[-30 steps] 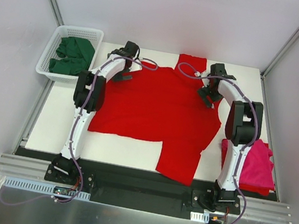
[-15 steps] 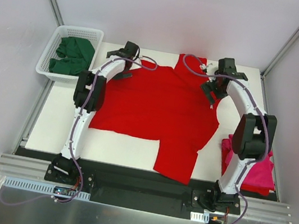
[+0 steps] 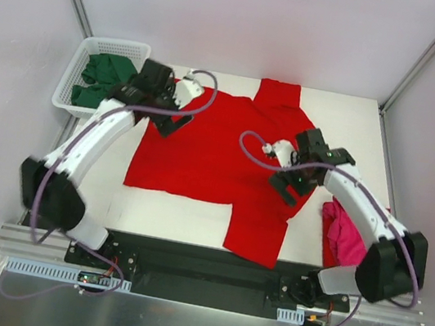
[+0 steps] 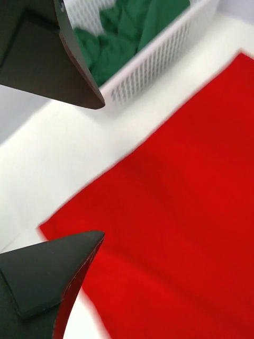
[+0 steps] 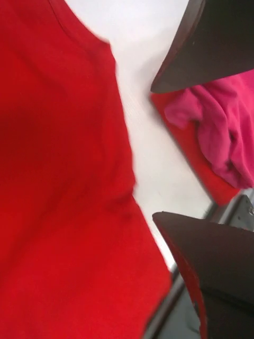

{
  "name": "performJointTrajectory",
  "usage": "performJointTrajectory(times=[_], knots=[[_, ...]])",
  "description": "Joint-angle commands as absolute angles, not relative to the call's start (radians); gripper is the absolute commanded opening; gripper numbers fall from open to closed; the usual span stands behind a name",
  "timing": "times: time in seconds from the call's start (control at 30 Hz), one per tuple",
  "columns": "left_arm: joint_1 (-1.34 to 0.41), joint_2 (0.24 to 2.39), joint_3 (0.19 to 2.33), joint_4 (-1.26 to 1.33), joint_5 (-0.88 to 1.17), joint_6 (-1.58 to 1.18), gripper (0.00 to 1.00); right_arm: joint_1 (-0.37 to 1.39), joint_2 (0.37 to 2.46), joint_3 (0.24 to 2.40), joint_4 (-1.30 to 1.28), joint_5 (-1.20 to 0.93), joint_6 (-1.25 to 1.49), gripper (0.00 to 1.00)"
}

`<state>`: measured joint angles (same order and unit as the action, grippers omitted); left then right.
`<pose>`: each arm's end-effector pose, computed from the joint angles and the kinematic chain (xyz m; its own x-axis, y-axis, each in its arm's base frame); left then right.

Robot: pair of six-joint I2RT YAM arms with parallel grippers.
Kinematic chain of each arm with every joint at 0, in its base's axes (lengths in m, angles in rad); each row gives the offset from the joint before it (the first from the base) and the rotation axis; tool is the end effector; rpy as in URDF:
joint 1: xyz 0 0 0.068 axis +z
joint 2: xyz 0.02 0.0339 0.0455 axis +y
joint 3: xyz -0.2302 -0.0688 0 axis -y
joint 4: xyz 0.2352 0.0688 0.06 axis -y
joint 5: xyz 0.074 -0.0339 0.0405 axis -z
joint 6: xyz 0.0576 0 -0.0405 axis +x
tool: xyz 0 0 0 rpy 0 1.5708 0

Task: Fold and stack the t-shirts
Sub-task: Flatten out the tshirt

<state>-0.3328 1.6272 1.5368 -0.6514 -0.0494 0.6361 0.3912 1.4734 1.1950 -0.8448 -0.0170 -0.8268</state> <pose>0.3503 -0.1181 0.2930 -0.3403 0.7454 -0.5732 0.6141 0.6378 0.4648 0.2744 0.1142 0.2170 -0.2789 -0.9108 -0.3044 -0.8760 0.3712 -0.3081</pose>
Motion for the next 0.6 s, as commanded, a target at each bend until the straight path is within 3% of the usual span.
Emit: performJointTrajectory(times=[0.0,0.23,0.57], knots=[[-0.333,1.405,1.284,-0.793,0.336,0.609,0.99,0.417,1.255,1.074,-0.913,-0.107,-0.755,0.96],[-0.341,1.322,1.005,-0.782,0.236,0.686,0.99,0.512,1.049,0.809,-0.805,-0.043,-0.837,0.96],[-0.341,1.279,0.916,-0.713,0.250,0.652,0.99,0.578,1.028,0.624,-0.767,-0.088,-0.991,0.97]])
